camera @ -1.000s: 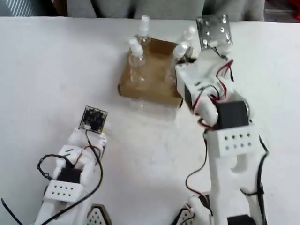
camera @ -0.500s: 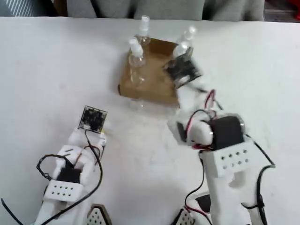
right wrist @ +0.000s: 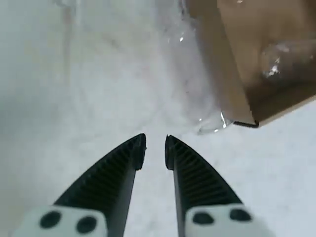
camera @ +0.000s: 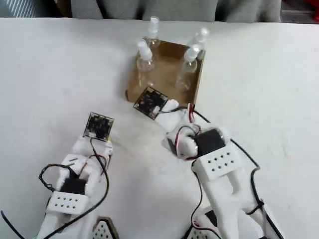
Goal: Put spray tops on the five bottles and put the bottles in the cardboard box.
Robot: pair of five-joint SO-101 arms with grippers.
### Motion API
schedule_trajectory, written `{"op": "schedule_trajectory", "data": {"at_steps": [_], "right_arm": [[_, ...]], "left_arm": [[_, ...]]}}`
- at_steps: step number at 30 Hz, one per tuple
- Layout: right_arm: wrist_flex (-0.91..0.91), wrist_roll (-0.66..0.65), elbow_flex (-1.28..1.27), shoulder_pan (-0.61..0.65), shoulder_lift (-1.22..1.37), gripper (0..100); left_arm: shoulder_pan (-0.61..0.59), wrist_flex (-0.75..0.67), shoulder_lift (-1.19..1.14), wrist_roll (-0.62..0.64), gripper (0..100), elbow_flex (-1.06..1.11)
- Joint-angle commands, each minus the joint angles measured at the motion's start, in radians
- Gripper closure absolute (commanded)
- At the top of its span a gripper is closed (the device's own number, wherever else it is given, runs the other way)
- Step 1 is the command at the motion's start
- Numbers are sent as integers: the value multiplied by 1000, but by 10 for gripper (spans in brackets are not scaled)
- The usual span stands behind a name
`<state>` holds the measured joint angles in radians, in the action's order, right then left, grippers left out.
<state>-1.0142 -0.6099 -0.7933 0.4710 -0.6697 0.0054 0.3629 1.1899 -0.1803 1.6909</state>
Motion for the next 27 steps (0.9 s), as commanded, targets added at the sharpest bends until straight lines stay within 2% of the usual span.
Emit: {"op": "schedule_trajectory", "data": {"at_steps": [1, 3, 5, 16, 27], "right_arm": [[351, -11, -140, 5, -10, 957], [493, -15, -199, 2, -8, 957], [547, -17, -219, 2, 7, 957], [568, -12, -28, -19, 346, 957], [568, -11, 66, -59, 390, 957]], "left_arm": [[-5, -25, -1, -3, 976, -2], [-5, -25, -1, -5, 976, -2], [-5, -25, -1, -5, 976, -2], [-5, -25, -1, -6, 976, -2], [-2, -26, -1, -6, 976, -2]]}}
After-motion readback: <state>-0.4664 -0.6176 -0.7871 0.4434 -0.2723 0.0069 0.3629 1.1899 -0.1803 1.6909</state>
